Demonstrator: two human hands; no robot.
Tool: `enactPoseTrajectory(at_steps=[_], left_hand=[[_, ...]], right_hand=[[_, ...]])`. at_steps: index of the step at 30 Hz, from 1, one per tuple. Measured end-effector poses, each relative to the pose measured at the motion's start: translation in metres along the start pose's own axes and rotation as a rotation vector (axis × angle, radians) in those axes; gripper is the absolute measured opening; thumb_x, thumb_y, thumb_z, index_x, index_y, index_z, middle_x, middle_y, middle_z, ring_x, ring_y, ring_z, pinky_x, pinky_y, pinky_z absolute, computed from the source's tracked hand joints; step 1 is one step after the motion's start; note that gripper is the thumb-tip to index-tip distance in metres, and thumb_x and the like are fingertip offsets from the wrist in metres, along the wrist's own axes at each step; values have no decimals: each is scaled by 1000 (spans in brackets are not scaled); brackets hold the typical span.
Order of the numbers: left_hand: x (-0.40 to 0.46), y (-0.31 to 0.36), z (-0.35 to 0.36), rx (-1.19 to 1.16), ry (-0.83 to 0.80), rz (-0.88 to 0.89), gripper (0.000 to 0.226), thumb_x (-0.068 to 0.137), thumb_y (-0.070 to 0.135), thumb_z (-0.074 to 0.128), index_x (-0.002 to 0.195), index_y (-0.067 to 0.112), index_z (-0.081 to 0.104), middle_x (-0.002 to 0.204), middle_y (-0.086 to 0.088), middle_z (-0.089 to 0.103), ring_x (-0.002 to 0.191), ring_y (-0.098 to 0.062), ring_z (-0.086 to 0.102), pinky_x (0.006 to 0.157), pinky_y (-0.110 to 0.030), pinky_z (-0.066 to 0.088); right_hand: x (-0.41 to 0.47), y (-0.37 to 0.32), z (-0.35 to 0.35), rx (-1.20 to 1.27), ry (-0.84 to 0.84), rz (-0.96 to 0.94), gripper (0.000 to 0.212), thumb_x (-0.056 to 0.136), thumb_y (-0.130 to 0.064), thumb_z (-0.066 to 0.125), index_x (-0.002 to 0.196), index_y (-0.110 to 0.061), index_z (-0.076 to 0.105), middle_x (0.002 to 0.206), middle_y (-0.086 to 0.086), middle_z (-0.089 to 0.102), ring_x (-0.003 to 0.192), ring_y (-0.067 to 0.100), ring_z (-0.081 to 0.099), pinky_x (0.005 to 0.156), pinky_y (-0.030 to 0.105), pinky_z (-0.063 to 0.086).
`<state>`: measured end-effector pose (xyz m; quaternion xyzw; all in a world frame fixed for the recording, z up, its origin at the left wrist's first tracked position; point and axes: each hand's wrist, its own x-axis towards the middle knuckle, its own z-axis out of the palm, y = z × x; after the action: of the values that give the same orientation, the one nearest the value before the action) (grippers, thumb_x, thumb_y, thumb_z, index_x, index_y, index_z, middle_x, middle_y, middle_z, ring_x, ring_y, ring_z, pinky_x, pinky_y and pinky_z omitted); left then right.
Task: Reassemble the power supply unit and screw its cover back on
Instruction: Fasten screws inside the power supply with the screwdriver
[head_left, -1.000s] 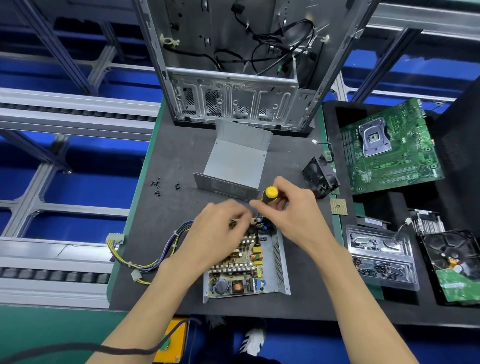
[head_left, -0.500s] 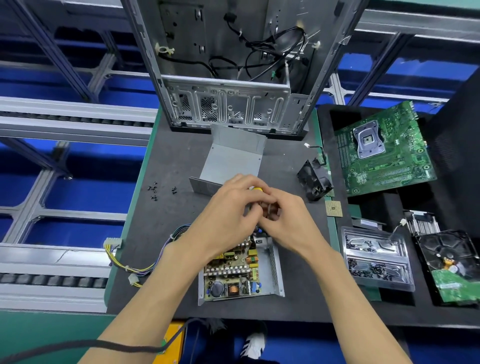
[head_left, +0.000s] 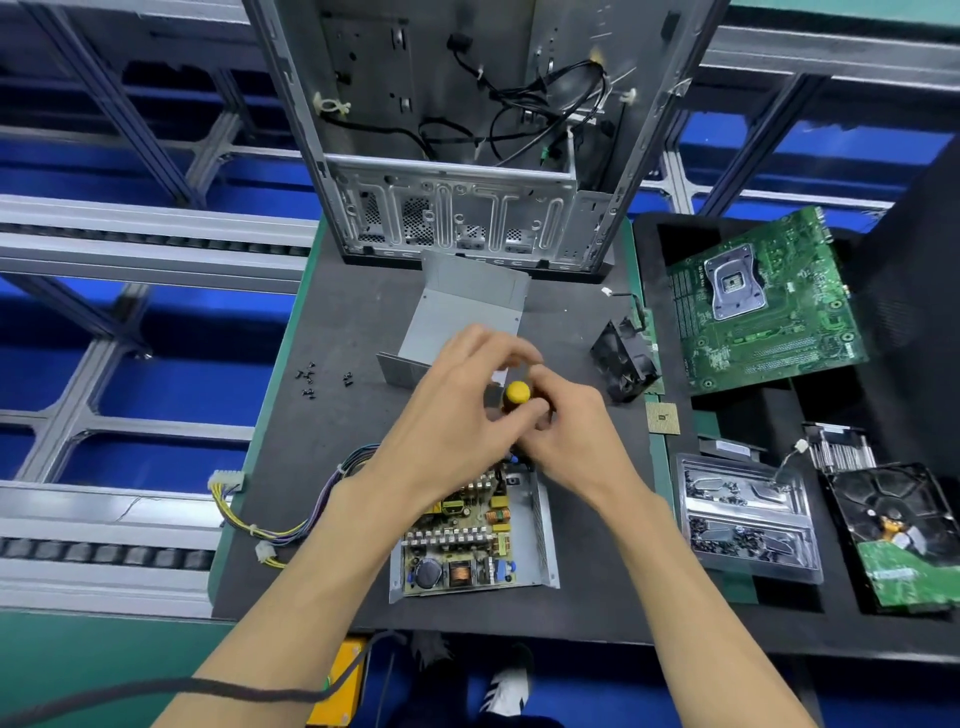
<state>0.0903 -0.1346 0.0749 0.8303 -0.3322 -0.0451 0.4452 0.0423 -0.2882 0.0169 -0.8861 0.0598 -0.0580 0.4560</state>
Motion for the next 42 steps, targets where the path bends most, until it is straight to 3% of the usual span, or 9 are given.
enactPoseTrajectory(at_steps=[5,11,16,20,25,28,34,38,42], left_hand=[[1,0,-8,14,-57,31,24,87,-5,66,101,12,74,98,3,66,93,-10,62,87,-28,50],[-1,1,-6,44,0,-38,19,86,12,76,103,17,71,100,7,59,93,-7,58,87,-26,49],[-2,1,-10,38,-104,33,34,85,-7,61,109,15,70,104,7,67,100,-7,62,91,-25,49],[-3,2,-6,47,-18,-53,22,86,13,75,104,20,66,102,9,59,98,-8,59,89,-29,50],[-2,0,-9,63,-95,21,30,83,-8,63,103,12,72,102,2,67,99,-14,62,91,-33,49],[-4,1,-6,46,-45,-49,24,85,7,73,106,17,67,104,5,60,100,-16,61,91,-35,51],[-2,0,-10,54,-119,20,31,83,-7,63,103,13,72,100,2,66,98,-17,60,90,-35,48],[-3,-1,-9,28,-30,-57,22,85,12,75,104,19,68,100,8,59,97,-12,59,88,-33,51],[-2,-4,-11,42,-80,-4,29,84,-4,65,103,16,71,97,6,66,94,-13,61,86,-35,50]], right_hand=[[-1,-5,-3,62,-68,-42,21,83,-26,67,104,-28,68,67,-3,56,58,8,45,58,19,42],[0,-3,0,70,-5,12,19,83,-21,72,79,-25,54,57,-9,52,52,7,40,53,22,36],[-2,-5,-3,87,-17,-65,18,83,-29,67,98,-39,65,68,-13,57,59,6,46,58,15,40],[-1,-2,1,61,24,-1,24,81,-19,72,77,-34,53,59,-13,52,53,8,40,52,22,35],[-2,-5,0,90,-31,-48,10,80,-40,60,90,-40,60,67,-10,56,58,7,44,56,27,43],[-3,-6,2,86,-9,-11,10,72,-41,50,81,-40,55,61,-14,55,55,7,42,53,24,38],[-2,-7,3,61,-24,-40,14,78,-42,58,91,-36,60,66,-11,57,58,9,48,57,23,42],[-1,-6,5,76,-8,24,10,77,-40,58,84,-33,57,63,-6,57,56,10,42,54,28,39],[2,-7,5,59,-20,-16,13,83,-32,66,87,-35,54,67,-6,54,59,7,44,57,32,43]])
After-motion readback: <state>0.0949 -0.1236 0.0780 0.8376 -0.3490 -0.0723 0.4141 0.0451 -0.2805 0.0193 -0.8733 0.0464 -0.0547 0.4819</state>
